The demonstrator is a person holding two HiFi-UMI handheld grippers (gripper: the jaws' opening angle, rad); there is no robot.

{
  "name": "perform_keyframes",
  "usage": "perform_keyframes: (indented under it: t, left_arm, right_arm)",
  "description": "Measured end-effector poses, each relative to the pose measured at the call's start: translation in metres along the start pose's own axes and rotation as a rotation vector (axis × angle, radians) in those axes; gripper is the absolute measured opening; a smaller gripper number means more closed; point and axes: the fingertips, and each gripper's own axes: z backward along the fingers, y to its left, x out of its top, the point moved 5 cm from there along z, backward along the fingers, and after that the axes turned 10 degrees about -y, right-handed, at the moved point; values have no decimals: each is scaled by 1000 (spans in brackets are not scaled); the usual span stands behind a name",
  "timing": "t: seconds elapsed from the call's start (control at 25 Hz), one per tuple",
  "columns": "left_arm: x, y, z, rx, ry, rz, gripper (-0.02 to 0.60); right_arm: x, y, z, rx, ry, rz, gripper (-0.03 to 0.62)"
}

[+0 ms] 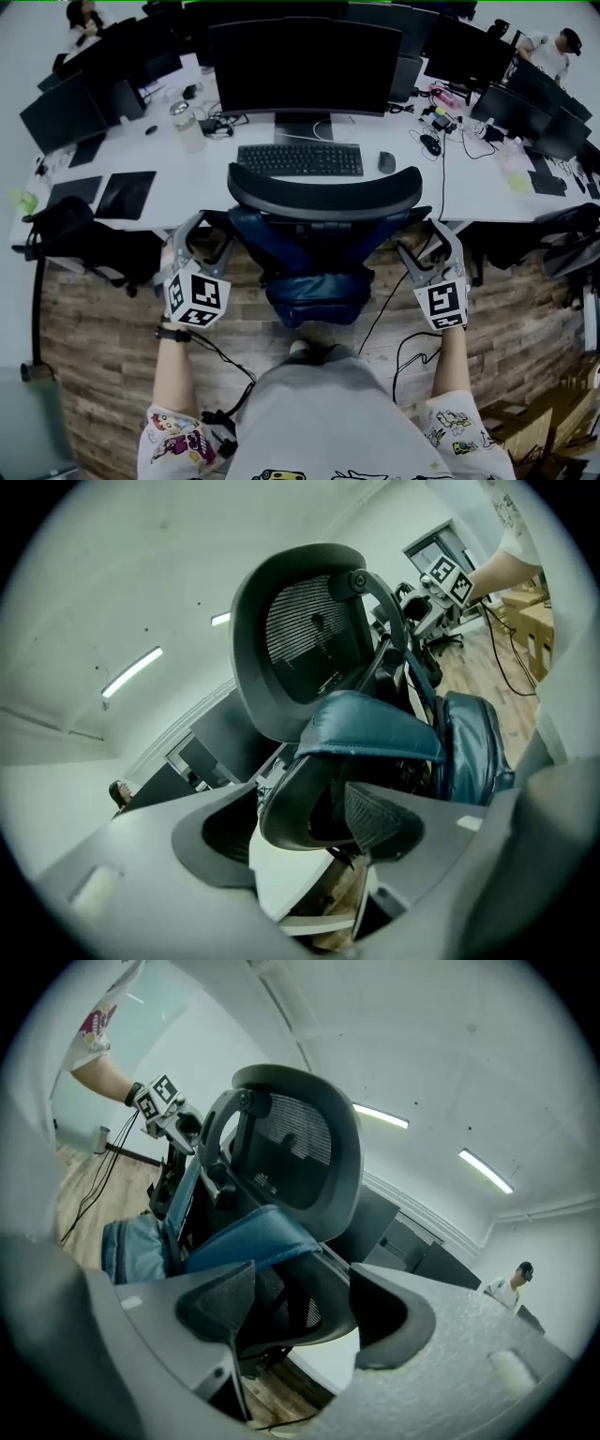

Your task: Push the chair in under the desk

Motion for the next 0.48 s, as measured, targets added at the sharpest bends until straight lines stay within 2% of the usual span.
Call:
perform_keyframes:
  t: [0.28, 0.48]
  left_arm:
    - [14, -22, 22, 25, -54, 151, 272]
    - [22, -42, 37, 23, -88, 300, 262]
  right_arm:
    - [25, 20, 21, -40, -111, -187, 308]
    - [34, 44, 28, -13, -158, -318, 308]
